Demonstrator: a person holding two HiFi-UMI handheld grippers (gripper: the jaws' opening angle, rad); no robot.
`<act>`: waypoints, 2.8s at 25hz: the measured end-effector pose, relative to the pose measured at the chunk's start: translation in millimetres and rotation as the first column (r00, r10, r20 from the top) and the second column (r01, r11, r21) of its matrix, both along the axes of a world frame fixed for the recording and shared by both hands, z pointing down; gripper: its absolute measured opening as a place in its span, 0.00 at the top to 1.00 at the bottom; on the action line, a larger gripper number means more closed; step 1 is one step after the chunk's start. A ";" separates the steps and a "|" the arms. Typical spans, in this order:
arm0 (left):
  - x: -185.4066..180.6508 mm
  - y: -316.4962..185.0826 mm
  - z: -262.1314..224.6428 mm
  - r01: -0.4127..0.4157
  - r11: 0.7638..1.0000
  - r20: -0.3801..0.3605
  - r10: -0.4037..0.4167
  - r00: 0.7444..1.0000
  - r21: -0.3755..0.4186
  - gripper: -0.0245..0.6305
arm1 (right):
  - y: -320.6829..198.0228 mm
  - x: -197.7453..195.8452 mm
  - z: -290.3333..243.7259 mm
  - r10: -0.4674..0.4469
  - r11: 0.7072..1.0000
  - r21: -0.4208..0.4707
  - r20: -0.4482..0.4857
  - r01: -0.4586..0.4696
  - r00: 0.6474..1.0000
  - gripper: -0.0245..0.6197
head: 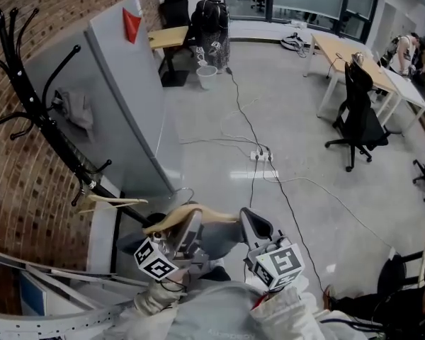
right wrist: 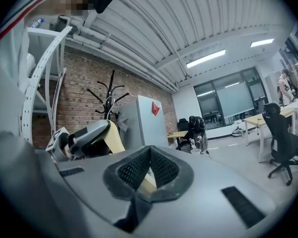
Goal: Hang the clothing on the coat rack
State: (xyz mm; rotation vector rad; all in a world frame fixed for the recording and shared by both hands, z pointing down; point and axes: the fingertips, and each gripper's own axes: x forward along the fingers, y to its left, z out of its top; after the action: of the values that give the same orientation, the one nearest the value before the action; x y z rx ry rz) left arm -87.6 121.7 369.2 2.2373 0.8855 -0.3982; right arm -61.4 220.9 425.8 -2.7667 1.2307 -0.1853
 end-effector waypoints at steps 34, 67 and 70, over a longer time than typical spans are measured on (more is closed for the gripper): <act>138.9 -194.8 -4.1 0.392 0.920 0.001 -0.392 0.920 0.006 0.80 | -237.4 180.5 1.8 -0.437 0.899 0.031 0.002 0.437 0.900 0.92; 101.0 -268.4 3.7 0.977 0.215 0.027 -0.976 0.215 -0.008 0.80 | -397.4 145.7 -2.8 -0.991 0.131 0.021 -0.027 0.991 0.132 0.92; 102.0 -266.2 3.3 0.983 0.184 0.025 -0.983 0.184 -0.008 0.80 | -398.1 145.9 -3.0 -0.994 0.105 0.025 -0.031 0.994 0.105 0.92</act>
State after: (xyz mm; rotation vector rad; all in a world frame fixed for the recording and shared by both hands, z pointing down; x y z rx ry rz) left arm 14.3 -144.5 372.5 2.4821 -0.8253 -0.9482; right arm 84.4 -177.2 422.8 -1.2596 2.8351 -0.2194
